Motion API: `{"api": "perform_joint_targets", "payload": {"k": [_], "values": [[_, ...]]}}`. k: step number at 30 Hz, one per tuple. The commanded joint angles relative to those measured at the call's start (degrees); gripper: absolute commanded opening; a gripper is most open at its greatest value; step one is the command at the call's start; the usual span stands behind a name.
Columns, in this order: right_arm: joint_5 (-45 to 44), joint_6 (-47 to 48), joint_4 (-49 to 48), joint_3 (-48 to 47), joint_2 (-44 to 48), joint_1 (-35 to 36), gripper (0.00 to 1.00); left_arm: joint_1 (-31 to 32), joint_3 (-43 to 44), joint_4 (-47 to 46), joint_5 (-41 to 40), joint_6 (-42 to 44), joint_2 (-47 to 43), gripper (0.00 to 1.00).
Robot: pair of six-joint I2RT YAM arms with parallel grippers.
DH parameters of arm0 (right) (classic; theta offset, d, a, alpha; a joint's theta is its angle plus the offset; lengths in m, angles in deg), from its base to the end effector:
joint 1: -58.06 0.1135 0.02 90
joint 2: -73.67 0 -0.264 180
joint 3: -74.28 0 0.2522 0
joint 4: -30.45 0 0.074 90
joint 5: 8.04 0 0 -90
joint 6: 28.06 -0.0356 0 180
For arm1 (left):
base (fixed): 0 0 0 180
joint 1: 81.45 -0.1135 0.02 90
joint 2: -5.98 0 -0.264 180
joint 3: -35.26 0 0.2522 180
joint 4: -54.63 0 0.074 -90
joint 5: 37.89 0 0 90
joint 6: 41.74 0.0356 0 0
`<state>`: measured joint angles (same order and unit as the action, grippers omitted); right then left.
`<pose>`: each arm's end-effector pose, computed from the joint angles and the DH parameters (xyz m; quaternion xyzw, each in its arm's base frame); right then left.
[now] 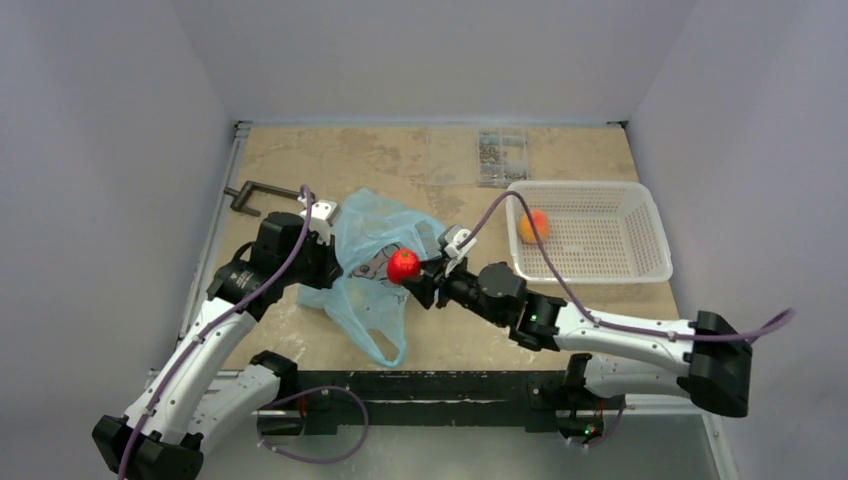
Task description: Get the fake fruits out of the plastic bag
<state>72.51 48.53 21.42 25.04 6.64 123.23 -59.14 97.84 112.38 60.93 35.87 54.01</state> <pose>0.1166 0.2380 0.2629 -0.2819 0.7040 0.3625 0.5418 0.1526 -0.0685 0.2984 0.1095 0.9090 -0.1854 0.3569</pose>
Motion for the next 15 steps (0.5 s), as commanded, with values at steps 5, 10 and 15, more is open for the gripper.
{"api": "perform_joint_targets", "payload": {"k": [5,10,15], "values": [[-22.29,3.19,3.27,-0.82,11.24,-9.13,0.00,0.28,0.18,-0.68,-0.58,0.69,-0.46,0.00],[-31.42,0.72,3.97,-2.35,9.00,-20.00,0.00,0.26,0.11,-0.65,-0.66,0.68,-0.46,0.00],[-41.28,-11.21,10.73,-5.20,2.76,-32.02,0.00,0.28,0.20,-0.66,-0.16,0.68,0.26,0.00]]}}
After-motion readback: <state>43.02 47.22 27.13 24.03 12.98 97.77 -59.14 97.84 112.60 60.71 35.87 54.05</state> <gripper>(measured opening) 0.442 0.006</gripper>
